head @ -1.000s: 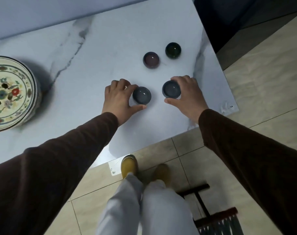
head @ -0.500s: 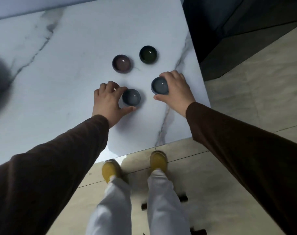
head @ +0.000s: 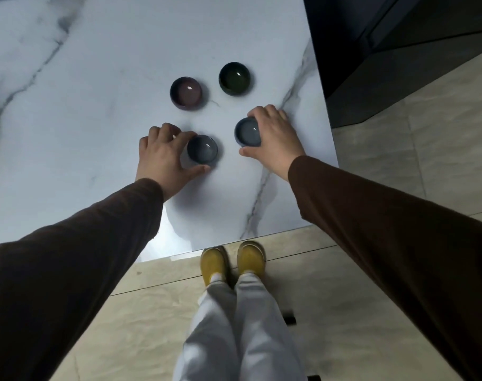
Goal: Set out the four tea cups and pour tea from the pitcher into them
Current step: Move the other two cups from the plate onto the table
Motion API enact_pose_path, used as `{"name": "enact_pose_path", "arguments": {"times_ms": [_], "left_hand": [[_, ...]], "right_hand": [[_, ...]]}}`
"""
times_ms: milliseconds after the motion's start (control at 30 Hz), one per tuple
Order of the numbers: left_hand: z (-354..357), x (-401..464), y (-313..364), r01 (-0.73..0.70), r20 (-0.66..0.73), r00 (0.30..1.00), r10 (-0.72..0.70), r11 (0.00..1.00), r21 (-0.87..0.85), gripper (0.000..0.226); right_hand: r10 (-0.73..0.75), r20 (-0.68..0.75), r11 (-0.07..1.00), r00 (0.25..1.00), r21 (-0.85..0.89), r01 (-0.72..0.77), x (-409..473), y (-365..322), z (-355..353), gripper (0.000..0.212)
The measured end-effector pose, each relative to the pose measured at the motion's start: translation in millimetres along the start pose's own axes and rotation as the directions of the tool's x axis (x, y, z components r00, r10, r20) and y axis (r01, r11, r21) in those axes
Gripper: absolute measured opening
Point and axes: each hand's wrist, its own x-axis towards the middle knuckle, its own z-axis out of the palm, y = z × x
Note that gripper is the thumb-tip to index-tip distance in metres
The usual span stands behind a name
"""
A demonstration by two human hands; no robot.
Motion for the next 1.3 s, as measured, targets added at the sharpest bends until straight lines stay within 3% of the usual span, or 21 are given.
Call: {"name": "enact_pose_path", "arguments": {"times_ms": [433,600,833,1300], "left_hand": [[-16,5,2,-0.112,0.089,0.991,0.104,0.989,0.093,0.068],[-22,-5,0,-0.089,0.097,0.992,0.080,0.991,0.098,0.074],[-75,-42,-55,-0.042,0.070,0.997,0.039,0.998,0.053,0.064],[-172,-113,-219,-0.064,0.091,0.994,0.055,0.993,0.096,0.054]], "right_hand": [[0.059,-0.007,0.997,0.998,-0.042,-0.059,-5,-7,5,0.071],[0.029,-0.039,0.989,0.999,-0.147,-0.034,-17,-27,-4,0.077],[-0.064,-0.093,0.988,0.994,-0.147,0.049,-41,-120,-7,0.057],[-0.083,0.012,0.992,0.996,-0.091,0.084,-54,-317,65,0.043]]}}
